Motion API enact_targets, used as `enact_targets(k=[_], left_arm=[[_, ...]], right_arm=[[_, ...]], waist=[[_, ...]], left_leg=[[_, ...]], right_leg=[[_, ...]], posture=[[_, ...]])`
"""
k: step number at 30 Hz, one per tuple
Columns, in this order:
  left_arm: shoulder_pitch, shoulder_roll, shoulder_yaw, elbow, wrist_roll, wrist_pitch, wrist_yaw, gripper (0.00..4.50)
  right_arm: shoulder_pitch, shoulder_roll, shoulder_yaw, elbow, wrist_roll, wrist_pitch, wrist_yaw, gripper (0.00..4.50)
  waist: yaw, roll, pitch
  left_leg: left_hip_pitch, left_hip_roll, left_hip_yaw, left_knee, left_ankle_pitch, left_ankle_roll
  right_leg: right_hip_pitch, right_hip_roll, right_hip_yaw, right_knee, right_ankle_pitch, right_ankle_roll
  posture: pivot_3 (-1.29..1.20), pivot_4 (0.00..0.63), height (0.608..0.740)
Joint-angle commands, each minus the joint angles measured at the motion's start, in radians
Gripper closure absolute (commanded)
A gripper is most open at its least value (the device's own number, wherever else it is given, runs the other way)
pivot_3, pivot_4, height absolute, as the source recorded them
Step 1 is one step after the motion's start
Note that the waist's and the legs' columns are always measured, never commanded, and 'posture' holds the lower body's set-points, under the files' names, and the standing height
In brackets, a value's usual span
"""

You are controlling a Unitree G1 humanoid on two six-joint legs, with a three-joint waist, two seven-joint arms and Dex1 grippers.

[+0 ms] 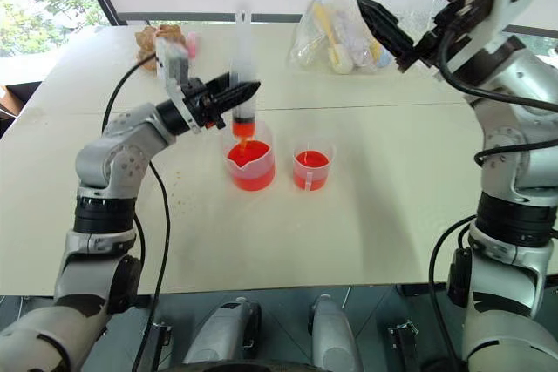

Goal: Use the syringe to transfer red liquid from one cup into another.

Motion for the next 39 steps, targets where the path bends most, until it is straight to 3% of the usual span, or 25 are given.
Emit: enact_targets(k=[1,7,14,29,39], left_arm=[[-0.132,-0.045,0.033,0.012,-0.060,-0.016,0.005,3.14],[-0.210,-0.156,-0.020,0.103,-0.039,-0.074,-0.033,3.14],[-0.141,-0.266,-0.138,0.170,0.037,-0.159,-0.086,3.14],[-0.089,-0.274,-0.192,0.175,0.114,-0.208,-0.141,3.14],[-0.094,-0.287,-0.178,0.216,0.136,-0.234,-0.148,3.14]], right_arm=[[-0.003,-0.033,-0.031,-0.032,-0.003,-0.013,-0.018,0.47],[0.018,-0.080,-0.034,-0.019,-0.048,-0.055,-0.031,0.47],[0.046,-0.138,-0.040,-0.043,-0.107,-0.099,-0.048,0.47],[-0.006,-0.088,0.081,-0.032,-0.135,-0.153,-0.023,0.47],[-0.012,-0.163,0.065,0.044,-0.225,-0.234,-0.014,0.47]], waist=[[0.001,0.000,0.000],[0.000,0.000,0.000],[-0.002,0.000,0.000],[0.001,0.000,0.000],[0.001,0.000,0.000]], left_leg=[[0.000,0.000,0.000,0.000,0.000,0.000],[0.000,-0.001,0.001,0.000,0.000,0.000],[0.000,-0.001,0.002,0.000,0.001,0.001],[0.001,-0.001,0.002,0.000,0.001,0.001],[0.001,-0.001,0.002,0.000,0.001,0.001]], right_leg=[[0.000,0.000,0.000,0.000,0.000,0.000],[0.001,0.000,0.000,-0.001,0.000,0.000],[0.001,0.000,0.000,-0.001,0.000,0.000],[0.001,0.000,0.000,-0.001,0.000,0.000],[0.001,0.000,0.000,-0.001,0.000,0.000]], posture=[[0.00,0.150,0.740],[0.00,0.150,0.740],[0.00,0.150,0.740],[0.00,0.150,0.740],[0.00,0.150,0.740]])
